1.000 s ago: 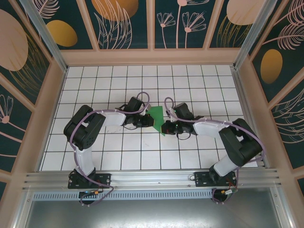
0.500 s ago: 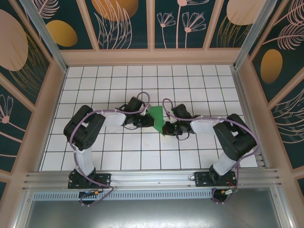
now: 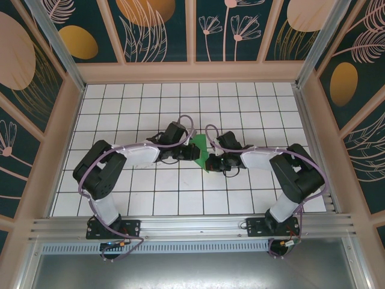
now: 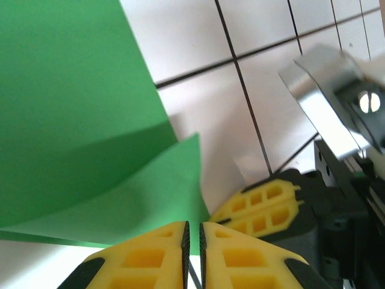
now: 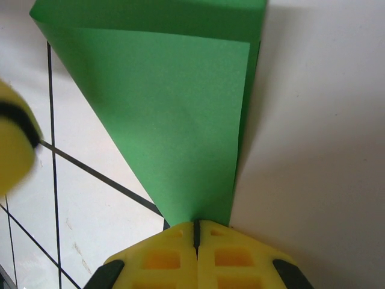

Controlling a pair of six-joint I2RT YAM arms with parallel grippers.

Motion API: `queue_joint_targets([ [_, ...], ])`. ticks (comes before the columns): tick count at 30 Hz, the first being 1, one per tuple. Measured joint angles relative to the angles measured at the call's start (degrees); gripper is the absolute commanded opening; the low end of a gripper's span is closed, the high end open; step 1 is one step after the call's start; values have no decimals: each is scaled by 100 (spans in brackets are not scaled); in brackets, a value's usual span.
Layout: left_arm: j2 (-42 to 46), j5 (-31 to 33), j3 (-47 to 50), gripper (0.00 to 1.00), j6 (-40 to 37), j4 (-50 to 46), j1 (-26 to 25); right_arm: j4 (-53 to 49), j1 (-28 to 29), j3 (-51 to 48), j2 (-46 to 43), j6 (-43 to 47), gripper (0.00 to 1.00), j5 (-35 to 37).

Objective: Fold a paper plane with a square sheet of paper (fold left side to right side)
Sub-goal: Third fold the triangle at the center of the table.

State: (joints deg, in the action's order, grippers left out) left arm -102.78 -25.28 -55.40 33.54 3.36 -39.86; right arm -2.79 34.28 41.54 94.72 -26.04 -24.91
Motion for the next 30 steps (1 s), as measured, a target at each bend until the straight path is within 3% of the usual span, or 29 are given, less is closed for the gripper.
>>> queue_joint_targets([
  [12,-444,-11,0,15,153,120,-195,-81,33,55,24,15,0,50],
  [30,-540,487,120,13,149,264,-229,-413,96,254,94,28,0,203],
])
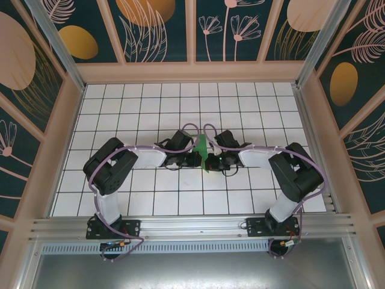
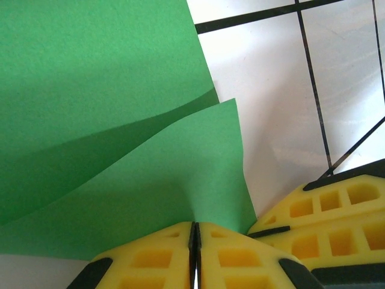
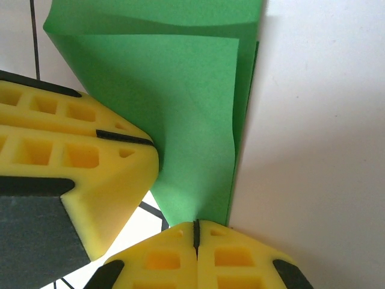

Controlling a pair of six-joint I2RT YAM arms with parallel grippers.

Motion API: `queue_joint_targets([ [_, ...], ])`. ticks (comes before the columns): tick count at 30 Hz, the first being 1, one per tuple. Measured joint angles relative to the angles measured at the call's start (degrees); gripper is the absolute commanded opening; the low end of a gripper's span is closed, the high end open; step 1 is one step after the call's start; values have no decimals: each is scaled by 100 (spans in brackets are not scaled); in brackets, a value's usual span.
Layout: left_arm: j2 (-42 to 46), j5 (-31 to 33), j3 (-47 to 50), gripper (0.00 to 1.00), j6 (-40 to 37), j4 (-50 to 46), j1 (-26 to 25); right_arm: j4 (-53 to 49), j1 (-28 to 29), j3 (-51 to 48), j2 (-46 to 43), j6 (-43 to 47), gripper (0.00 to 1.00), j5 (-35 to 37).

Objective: Fold a paper plane with a square sheet of paper (fold left side to right side)
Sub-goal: Third fold the triangle at the center of the table.

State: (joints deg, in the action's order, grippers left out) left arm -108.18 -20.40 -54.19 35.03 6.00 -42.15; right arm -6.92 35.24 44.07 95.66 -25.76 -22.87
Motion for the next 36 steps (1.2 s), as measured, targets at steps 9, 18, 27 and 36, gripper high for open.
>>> queue_joint_targets([
  [9,-2,0,0,13,-4,2,133,-42,0,20,2,33,0,37],
  [18,0,-2,0,12,-173,-7,560,-37,0,17,2,35,0,39],
  [27,0,9,0,12,-407,-24,848,37,11,4,2,33,0,72],
  [36,17,48,-2,13,-551,-74,1049,90,11,0,2,33,0,81],
])
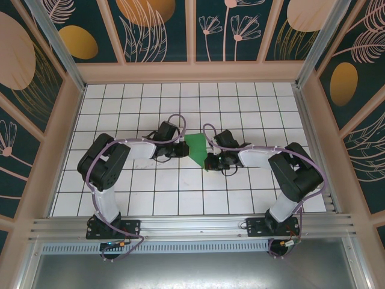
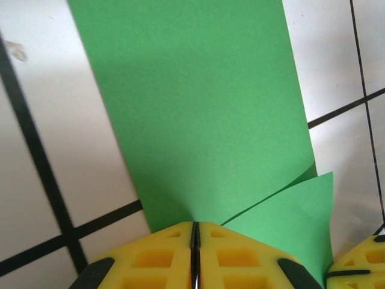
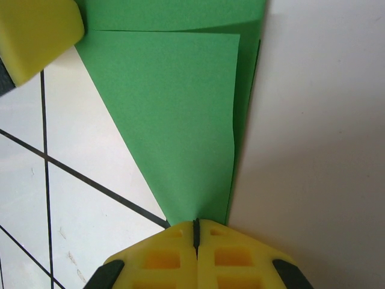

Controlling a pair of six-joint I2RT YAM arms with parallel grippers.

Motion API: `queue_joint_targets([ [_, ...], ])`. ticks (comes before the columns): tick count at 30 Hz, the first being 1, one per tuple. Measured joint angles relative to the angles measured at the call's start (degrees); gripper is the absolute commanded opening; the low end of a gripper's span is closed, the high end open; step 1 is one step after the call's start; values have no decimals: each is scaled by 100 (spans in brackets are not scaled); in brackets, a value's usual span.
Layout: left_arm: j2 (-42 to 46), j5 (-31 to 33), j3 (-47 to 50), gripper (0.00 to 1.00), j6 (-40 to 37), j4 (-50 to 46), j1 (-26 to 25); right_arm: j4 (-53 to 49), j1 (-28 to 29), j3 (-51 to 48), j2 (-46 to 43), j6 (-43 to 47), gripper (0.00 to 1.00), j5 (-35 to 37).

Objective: Fold a paper plane with a square sheet of paper (fold left side to right side)
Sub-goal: Third fold the triangle at the center of the table.

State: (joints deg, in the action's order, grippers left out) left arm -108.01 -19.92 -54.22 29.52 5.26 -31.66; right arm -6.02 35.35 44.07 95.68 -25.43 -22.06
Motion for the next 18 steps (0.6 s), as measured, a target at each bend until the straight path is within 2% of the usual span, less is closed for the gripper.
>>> queue_joint_targets([
  [6,197,466,-37,15,-81,-308,260,17,0,-9,0,0,0,-2],
  [10,973,654,234,15,-74,-409,328,17,0,-9,0,-2,0,-4],
  [14,1379,531,210,15,-24,-254,-28,17,0,-9,0,0,0,-4],
  [18,1043,295,103,15,81,-138,-496,17,0,-9,-2,-2,0,-4],
])
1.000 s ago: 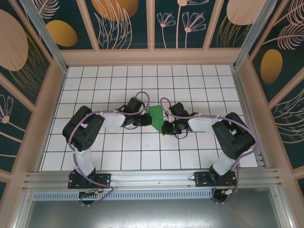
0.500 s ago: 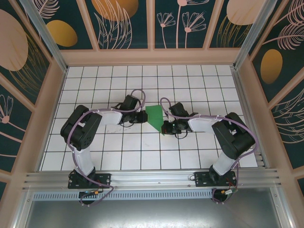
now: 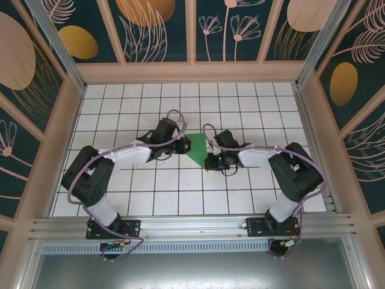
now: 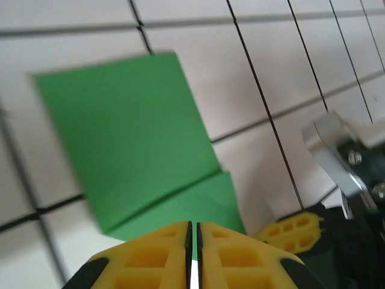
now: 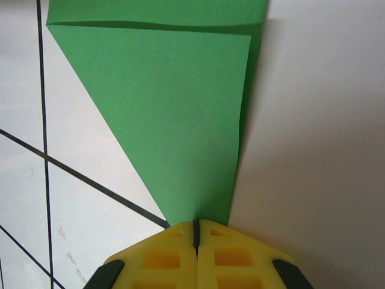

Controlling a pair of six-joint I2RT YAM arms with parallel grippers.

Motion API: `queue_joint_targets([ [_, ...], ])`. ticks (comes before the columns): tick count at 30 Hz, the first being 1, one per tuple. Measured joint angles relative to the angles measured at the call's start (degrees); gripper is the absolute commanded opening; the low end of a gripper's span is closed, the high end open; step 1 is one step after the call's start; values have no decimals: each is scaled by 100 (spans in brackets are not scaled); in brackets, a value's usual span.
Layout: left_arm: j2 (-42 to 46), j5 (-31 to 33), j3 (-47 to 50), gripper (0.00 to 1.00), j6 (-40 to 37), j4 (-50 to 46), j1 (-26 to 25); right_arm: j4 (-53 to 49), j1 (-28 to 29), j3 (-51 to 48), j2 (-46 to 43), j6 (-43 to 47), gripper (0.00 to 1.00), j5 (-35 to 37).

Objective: Fold a paper plane with a square sheet of paper (fold left side to right side)
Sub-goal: Third fold the triangle at the center of the table.

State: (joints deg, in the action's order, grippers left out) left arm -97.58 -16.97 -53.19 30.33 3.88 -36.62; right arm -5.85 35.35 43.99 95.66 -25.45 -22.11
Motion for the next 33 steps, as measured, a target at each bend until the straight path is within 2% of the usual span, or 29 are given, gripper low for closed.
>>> queue_joint_targets([
  [3,-439,-153,-61,15,83,57,-184,0,0,0,2,0,0,0],
  [9,-901,-247,-223,15,125,57,-190,0,0,0,0,0,0,-2],
  [24,-1198,-52,-382,14,122,83,-186,-505,31,26,-214,-20,0,157],
  [33,-1200,11,-382,14,122,83,-186,-640,249,291,-361,-304,0,166],
])
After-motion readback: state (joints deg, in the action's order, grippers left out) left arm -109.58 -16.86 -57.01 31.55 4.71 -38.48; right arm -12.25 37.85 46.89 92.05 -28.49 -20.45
